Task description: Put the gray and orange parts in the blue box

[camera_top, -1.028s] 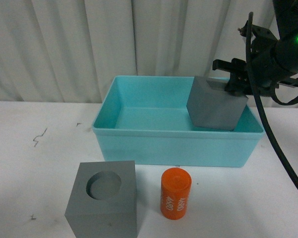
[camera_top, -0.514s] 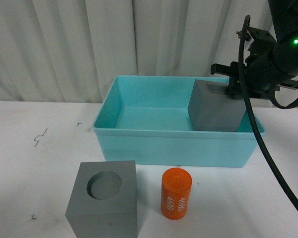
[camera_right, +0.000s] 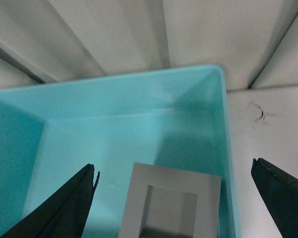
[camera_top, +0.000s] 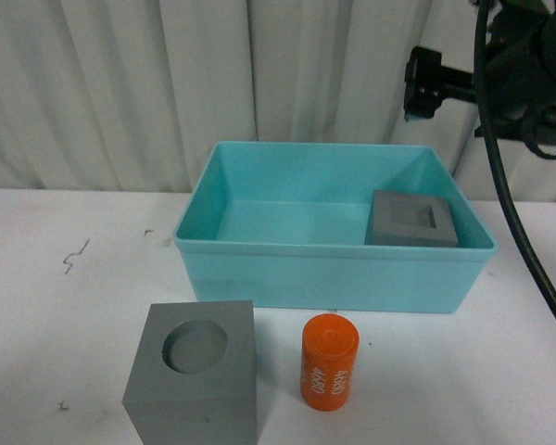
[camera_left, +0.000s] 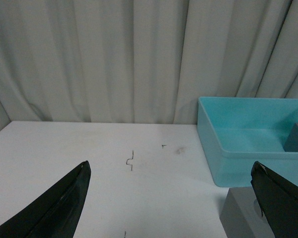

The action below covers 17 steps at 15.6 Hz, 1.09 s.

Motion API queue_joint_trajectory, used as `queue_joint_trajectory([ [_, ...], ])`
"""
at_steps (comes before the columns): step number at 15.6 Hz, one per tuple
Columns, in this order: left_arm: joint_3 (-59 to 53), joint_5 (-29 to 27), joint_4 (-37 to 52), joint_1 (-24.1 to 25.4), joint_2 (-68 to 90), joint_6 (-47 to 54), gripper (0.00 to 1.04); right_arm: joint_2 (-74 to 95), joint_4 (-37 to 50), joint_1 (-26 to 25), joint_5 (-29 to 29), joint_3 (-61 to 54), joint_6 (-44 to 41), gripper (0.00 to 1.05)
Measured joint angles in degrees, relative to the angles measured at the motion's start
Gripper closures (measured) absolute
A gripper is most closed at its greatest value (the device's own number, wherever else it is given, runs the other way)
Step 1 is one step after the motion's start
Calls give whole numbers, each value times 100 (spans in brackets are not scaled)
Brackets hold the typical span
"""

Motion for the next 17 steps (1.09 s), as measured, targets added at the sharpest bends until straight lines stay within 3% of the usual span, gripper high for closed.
queue_joint_trajectory([
  [2, 0, 2, 0, 0, 0, 0, 7, -737, 728, 4, 98, -514, -24, 6],
  [4, 0, 2, 0, 0, 0, 0, 7, -1596, 2649, 13, 835, -1550, -533, 19],
  [5, 0, 0, 0, 0, 0, 0, 7, -2393, 3681, 4, 1143, -2667, -990, 34],
  [9, 0, 2, 0, 0, 0, 0, 7, -5176, 4454, -317, 922, -6262, -1416, 103],
  [10, 0, 0, 0, 0, 0, 0, 7, -5858, 4548, -455, 765, -6894, -1419, 103],
  [11, 0, 0, 0, 0, 0, 0, 7, -6332, 4417, -898, 420, -7353, -1421, 103],
  [17, 0, 0, 0, 0, 0, 0, 7, -7324, 3954, -881, 378, -7849, -1421, 103],
])
